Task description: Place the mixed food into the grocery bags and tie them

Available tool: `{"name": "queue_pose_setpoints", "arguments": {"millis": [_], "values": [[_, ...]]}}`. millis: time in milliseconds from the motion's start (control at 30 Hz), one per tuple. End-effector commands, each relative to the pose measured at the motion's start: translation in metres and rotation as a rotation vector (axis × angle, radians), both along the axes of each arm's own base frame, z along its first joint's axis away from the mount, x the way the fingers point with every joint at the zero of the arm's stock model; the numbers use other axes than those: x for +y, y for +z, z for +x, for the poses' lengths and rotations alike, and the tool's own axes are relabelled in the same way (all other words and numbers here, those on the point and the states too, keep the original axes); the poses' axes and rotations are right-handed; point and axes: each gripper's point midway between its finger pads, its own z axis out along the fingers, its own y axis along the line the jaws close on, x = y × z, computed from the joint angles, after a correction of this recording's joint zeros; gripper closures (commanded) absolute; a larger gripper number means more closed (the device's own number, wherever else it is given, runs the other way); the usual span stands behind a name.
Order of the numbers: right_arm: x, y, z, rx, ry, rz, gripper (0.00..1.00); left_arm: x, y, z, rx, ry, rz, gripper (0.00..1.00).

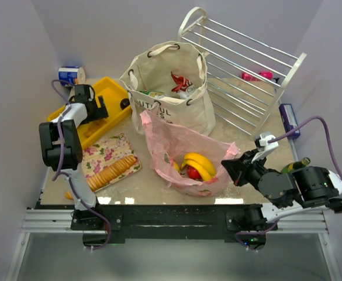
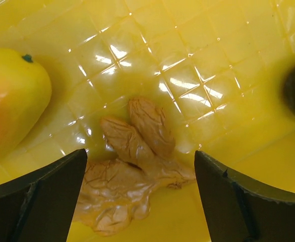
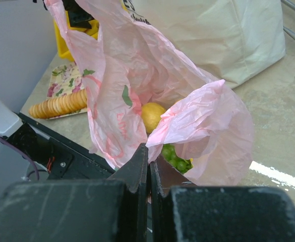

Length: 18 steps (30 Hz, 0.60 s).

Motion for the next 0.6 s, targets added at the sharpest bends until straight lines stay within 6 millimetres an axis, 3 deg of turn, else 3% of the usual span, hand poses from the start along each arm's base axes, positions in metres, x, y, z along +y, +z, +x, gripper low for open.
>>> {"name": "queue_pose_setpoints", "arguments": {"millis": [0,200,300,333,367,467,533,567], "values": [[0.004,0.011,0.002,-0.002,-0.021,0.059,1.00,0.006,0.005,0.027,-0.071,-0.022,0.013,0.08],[0.006,0.011,0.002,-0.003,-0.022,0.055,1.00,0.003,-0.014,0.032,-0.046,-0.042,-0.007,0.21],[0.006,0.012,0.002,-0.004,-0.025,0.055,1.00,0.004,-0.016,0.032,-0.048,-0.038,-0.005,0.37],[0.007,0.011,0.002,-0.004,-0.026,0.053,1.00,0.004,-0.015,0.032,-0.053,-0.042,-0.007,0.49],[0.007,0.011,0.002,-0.004,-0.026,0.055,1.00,0.002,-0.014,0.031,-0.064,-0.045,-0.012,0.54],[0.009,0.011,0.002,-0.006,-0.026,0.049,1.00,-0.004,0.014,0.033,-0.127,-0.065,-0.029,0.69],[0.011,0.011,0.002,-0.008,-0.029,0.048,1.00,-0.008,0.034,0.033,-0.171,-0.079,-0.038,0.71],[0.011,0.012,0.002,-0.008,-0.029,0.051,1.00,-0.010,0.055,0.032,-0.220,-0.082,-0.037,0.72]]}}
